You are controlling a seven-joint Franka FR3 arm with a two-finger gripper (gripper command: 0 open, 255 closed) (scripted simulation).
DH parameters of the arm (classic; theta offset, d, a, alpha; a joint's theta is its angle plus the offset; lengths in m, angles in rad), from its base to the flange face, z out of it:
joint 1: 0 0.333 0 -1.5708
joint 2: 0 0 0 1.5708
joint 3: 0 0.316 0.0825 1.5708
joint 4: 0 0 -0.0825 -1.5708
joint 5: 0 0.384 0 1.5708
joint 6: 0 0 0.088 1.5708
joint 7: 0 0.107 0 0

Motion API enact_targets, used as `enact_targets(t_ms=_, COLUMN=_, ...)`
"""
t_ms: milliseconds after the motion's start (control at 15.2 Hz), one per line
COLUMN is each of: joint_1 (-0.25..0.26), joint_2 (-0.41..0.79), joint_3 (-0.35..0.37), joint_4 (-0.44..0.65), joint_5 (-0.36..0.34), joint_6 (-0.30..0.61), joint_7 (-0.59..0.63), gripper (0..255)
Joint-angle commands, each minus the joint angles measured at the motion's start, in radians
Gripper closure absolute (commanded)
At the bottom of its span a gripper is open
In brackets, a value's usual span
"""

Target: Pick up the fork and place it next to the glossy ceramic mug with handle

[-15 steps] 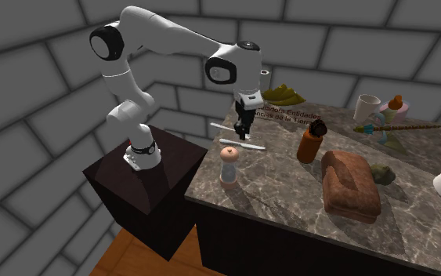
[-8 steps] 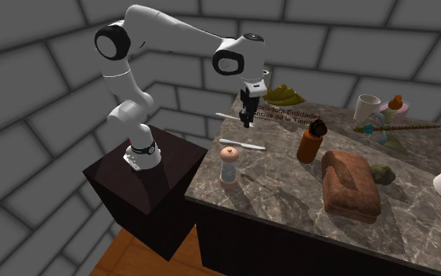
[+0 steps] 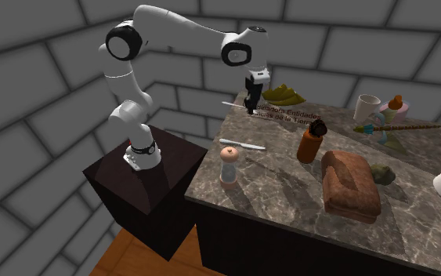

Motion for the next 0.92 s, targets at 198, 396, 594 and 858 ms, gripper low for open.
enact_targets(t_ms=198, joint_1=0.061, joint_2=0.086, joint_3=0.058, joint_4=0.105, joint_5=-0.034, joint_6=-0.025, joint_7=0.13, gripper=255)
enact_targets(t_ms=396, joint_1=0.102, joint_2=0.144, joint_3=0.088, joint_4=0.175, joint_5=-0.061, joint_6=-0.042, joint_7=0.207, gripper=255)
enact_targets(t_ms=594, joint_1=0.149, joint_2=0.211, joint_3=0.114, joint_4=0.258, joint_5=-0.093, joint_6=-0.066, joint_7=0.282, gripper=255)
enact_targets(t_ms=858, joint_1=0.222, joint_2=0.316, joint_3=0.138, joint_4=0.394, joint_5=-0.142, joint_6=-0.11, joint_7=0.376, gripper=255)
